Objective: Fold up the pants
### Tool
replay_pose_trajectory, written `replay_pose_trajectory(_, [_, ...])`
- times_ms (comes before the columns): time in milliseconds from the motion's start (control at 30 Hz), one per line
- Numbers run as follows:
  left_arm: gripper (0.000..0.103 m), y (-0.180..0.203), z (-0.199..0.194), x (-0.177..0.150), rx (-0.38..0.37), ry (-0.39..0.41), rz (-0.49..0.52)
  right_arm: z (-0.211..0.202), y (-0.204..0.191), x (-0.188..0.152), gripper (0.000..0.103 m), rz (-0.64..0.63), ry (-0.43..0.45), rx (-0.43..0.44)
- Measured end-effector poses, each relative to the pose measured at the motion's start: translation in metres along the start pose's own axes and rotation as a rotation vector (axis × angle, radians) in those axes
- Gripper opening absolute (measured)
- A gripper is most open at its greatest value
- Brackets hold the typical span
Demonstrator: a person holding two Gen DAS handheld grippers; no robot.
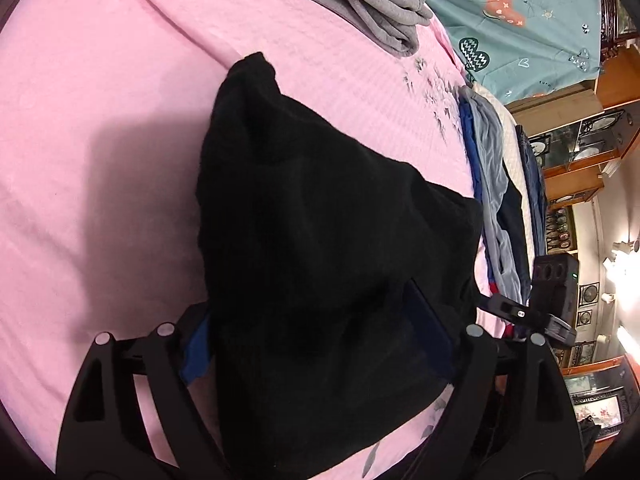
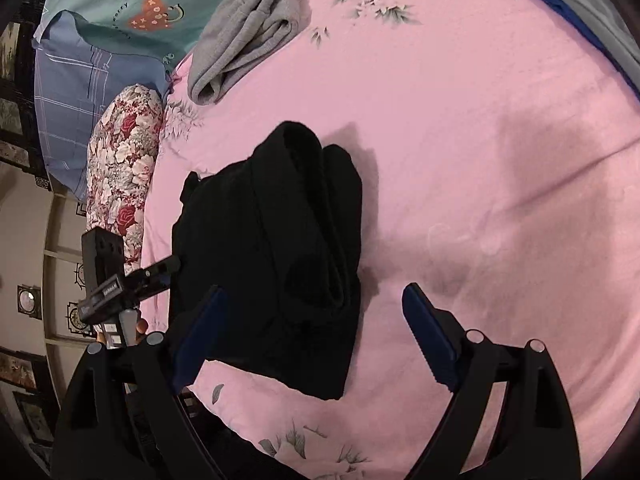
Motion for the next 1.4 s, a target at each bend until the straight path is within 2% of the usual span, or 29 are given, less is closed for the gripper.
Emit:
replay_pose_trajectory(133, [0.086,-0.002,-0.004,-0.007,-0.043,0.032,-0.006,0.025,0.0,0.007,0.089,-0.005,-0.052,-0.003])
replay_pose_trajectory(200, [0.086,0.001,-0.003,-0.01,-0.071,0.034,-0.016,0.035,-0.003,0.014,0.093,-0.021,-0.062,0.022])
replay_pose_trajectory(367, [0.085,0.007,0.001,-0.011,-0.054,0.038,0.021,0.049,-0.014,0.03,0.093,-0.045,-0.067,0.108])
replay_pose_trajectory(400, [0.085,0.007,0.001,-0.01,-0.058,0.038,0.019,0.052,-0.017,0.034,0.092,-0.055,-0.06,0.119])
replay_pose_trajectory(467, [0.082,0.007,0.0,-0.009,-0.064,0.047,0.011,0.057,-0.018,0.036,0.073,-0.072,-0.051,0.114])
replay_pose_trajectory(533, [0.081,0.006,-0.001,-0.012,-0.055,0.049,0.026,0.056,-0.017,0.033,0.062,-0.091,-0.043,0.076])
replay_pose_trajectory(633, [0.081,0.009,0.0,-0.017,-0.058,0.051,0.043,0.052,-0.017,0.022,0.061,-0.116,-0.05,0.074])
replay_pose_trajectory(733, [0.079,0.014,0.003,-0.018,-0.008,0.067,0.075,0.051,-0.022,0.012,0.062,-0.176,-0.031,0.019])
replay_pose_trajectory(767, [0.062,0.014,0.003,-0.018,0.033,0.07,0.078,0.052,-0.025,0.01,0.059,-0.198,-0.017,-0.014])
replay_pose_trajectory(800, [0.053,0.014,0.003,-0.017,0.067,0.073,0.077,0.054,-0.027,0.01,0.052,-0.217,-0.004,-0.049])
replay_pose_trajectory(833, [0.043,0.014,-0.001,-0.016,0.077,0.079,0.071,0.056,-0.029,0.01,0.041,-0.242,0.008,-0.095])
replay_pose_trajectory(867, [0.035,0.015,-0.007,-0.015,0.061,0.094,0.061,0.057,-0.034,0.01,0.038,-0.261,0.018,-0.117])
replay_pose_trajectory(933, [0.029,0.019,-0.018,-0.013,0.042,0.12,0.068,0.05,-0.041,0.011,0.029,-0.279,0.047,-0.145])
replay_pose_trajectory(967, [0.024,0.023,-0.024,-0.013,0.04,0.139,0.077,0.046,-0.044,0.01,0.028,-0.283,0.06,-0.149])
replay_pose_trajectory(1100, [0.019,0.04,-0.042,-0.009,0.025,0.182,0.114,0.02,-0.066,0.011,0.027,-0.337,0.143,-0.153])
replay_pose_trajectory(1233, [0.018,0.065,-0.064,0.015,0.051,0.242,0.171,0.003,-0.09,0.015,0.026,-0.409,0.197,-0.153])
replay_pose_trajectory(1300, [0.018,0.08,-0.078,0.043,0.056,0.29,0.179,-0.004,-0.104,0.025,0.026,-0.455,0.225,-0.169])
replay_pose_trajectory(1400, [0.018,0.105,-0.102,0.108,0.065,0.383,0.192,-0.019,-0.124,0.059,0.026,-0.509,0.287,-0.181])
Point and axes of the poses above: each gripper's, at about its wrist camera, not at the fingertips, and z roughly the way its jaws point, y to its right, x to its top, the point moved 7 cm from there along z, roughly the way its jaws point, and after that the axes turned 2 degrees about -z, right-handed, at the moved point
